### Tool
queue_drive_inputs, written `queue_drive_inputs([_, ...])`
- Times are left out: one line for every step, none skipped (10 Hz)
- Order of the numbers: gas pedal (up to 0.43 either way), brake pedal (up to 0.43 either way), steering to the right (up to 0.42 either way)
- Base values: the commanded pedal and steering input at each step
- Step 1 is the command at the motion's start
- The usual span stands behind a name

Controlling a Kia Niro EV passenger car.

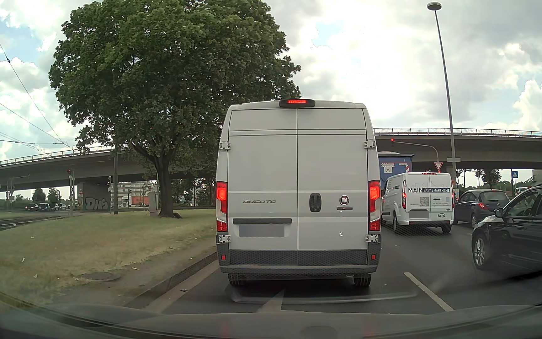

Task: Follow the waypoints while adhering to traffic rules and regulations

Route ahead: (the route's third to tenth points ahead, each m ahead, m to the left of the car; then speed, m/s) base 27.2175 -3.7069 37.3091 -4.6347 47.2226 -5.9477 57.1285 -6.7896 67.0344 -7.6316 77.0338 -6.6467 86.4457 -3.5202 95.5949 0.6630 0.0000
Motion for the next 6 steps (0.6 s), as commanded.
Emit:
queue_drive_inputs([0.000, 0.323, 0.002])
queue_drive_inputs([0.000, 0.323, 0.002])
queue_drive_inputs([0.000, 0.317, 0.003])
queue_drive_inputs([0.000, 0.323, 0.002])
queue_drive_inputs([0.000, 0.317, 0.002])
queue_drive_inputs([0.000, 0.323, 0.002])
